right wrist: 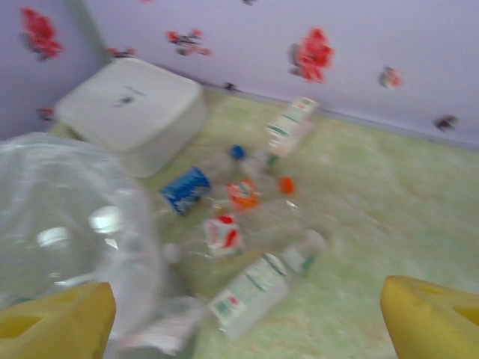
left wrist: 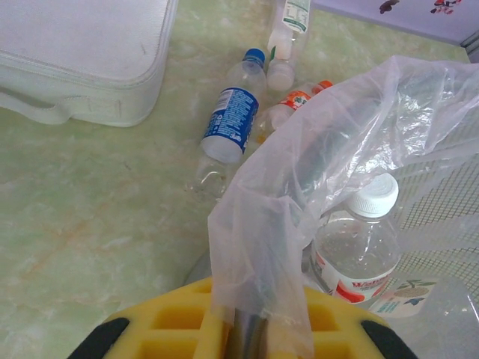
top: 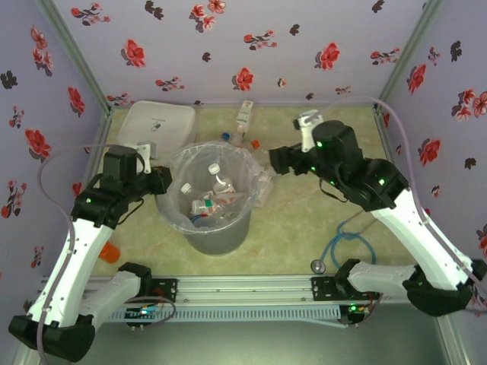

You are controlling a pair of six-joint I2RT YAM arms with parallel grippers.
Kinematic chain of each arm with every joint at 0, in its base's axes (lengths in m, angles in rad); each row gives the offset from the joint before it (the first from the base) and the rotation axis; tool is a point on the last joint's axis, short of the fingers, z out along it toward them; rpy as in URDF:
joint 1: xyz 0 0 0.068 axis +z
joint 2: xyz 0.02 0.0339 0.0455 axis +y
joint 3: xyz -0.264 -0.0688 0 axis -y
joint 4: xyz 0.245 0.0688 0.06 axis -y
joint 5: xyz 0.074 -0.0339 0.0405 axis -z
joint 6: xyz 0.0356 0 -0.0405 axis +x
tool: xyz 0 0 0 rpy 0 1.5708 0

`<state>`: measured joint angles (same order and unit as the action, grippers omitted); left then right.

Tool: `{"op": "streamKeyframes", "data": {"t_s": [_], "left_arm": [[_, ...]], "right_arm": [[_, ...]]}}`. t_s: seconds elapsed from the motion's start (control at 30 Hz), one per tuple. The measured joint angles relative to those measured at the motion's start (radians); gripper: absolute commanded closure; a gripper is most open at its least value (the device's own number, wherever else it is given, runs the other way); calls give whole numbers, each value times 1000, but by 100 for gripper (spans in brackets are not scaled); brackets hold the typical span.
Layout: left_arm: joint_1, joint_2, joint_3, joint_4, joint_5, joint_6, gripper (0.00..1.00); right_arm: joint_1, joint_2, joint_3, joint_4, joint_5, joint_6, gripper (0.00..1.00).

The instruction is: Put the plastic bottles in the bin

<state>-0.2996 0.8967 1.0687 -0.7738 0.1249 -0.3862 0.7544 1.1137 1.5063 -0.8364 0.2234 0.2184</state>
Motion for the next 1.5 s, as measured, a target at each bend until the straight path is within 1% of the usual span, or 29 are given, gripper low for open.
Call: {"op": "streamKeyframes", "data": {"t_s": [0.1, 0.2, 0.27, 0.33, 0.43, 0.53, 0.7, 0.8, 1.0, 1.17, 1.27, 1.5], "left_arm": [[44, 3, 5, -13, 33, 20, 97], [108, 8, 14, -37, 65, 41, 97], [157, 17, 23, -58, 83, 58, 97], [201, 20, 29, -79, 97, 75, 97], [264, 20, 44, -111, 114, 103, 97], [316, 19, 64, -148, 124, 136, 97], [370, 21, 90, -203, 137, 169, 97], [386, 28, 101, -224, 139, 181, 97], [392, 40, 107, -225, 161, 185, 96], [393, 40, 107, -225, 165, 185, 95], [394, 45, 107, -222, 168, 185, 95], [394, 45, 107, -219, 175, 184, 95]], "right_arm": [[-120, -45, -121, 23, -26, 48, 5], [-252, -30, -231, 71, -100, 107, 7], [-339, 13, -301, 125, -169, 159, 10], [-402, 72, -350, 183, -230, 209, 14], [-458, 193, -396, 277, -310, 282, 22], [-468, 325, -415, 374, -381, 345, 27], [-468, 474, -459, 540, -473, 444, 28], [-468, 551, -460, 632, -518, 499, 26], [-465, 678, -460, 776, -575, 588, 27], [-453, 762, -459, 842, -599, 635, 27], [-451, 776, -450, 873, -605, 657, 28], [-451, 798, -436, 883, -609, 684, 36]]}}
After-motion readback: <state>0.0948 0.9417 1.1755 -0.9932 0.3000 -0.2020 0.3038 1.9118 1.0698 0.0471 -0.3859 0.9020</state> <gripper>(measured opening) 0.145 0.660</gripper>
